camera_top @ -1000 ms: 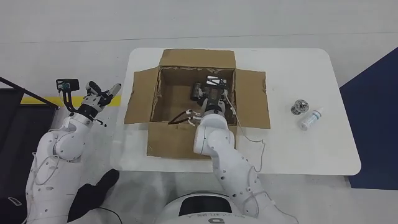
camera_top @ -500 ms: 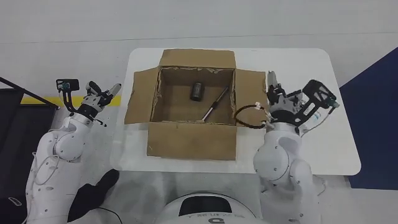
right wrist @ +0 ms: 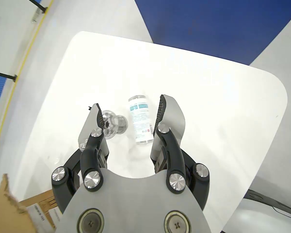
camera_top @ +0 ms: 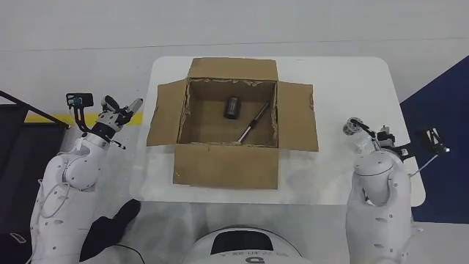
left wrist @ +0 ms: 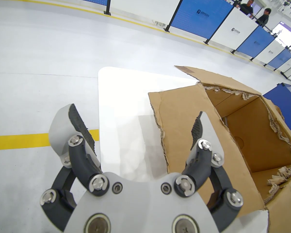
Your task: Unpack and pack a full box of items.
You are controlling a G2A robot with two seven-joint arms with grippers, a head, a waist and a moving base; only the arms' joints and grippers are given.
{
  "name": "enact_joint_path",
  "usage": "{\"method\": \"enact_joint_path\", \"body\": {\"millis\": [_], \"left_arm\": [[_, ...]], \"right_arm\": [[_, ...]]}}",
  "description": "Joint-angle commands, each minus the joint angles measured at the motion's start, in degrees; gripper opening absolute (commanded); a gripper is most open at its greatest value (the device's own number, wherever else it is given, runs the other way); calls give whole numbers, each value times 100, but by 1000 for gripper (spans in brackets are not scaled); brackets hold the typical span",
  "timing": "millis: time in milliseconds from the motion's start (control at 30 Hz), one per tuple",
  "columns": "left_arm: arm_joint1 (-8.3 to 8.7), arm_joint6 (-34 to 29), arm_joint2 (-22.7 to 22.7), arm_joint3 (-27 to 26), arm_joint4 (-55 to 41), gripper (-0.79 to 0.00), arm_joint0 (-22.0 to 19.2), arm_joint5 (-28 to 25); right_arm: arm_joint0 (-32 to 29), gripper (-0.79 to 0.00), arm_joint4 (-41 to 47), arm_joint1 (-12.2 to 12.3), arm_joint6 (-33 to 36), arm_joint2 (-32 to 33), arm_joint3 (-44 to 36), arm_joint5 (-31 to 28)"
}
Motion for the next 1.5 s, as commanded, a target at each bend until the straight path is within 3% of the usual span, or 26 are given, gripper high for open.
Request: {"method": "enact_joint_path", "body": {"millis": [0,233,1067,1200,1233,1267,1467], "left_arm": [[0,0,0,0,0,0,0,0],[0,0,0,0,0,0,0,0],[0,0,0,0,0,0,0,0],[0,0,0,0,0,0,0,0],[0,0,0,0,0,0,0,0],[0,0,0,0,0,0,0,0],[0,0,0,0,0,0,0,0]], "right_arm": [[194,-406,-338,55,429,101,361,-24],[720,-425,-1064,170,1382,92,988,-323],[1514,-483,-2520,209,2464,-306,2131,-117],[1594,-597,-2720,206,2668,-324,2270,-80],[1594,-653,-2742,205,2706,-317,2266,-72],[1587,-785,-2763,203,2731,-311,2249,-72],[1417,-785,-2528,171,2618,-228,1800,29]]}}
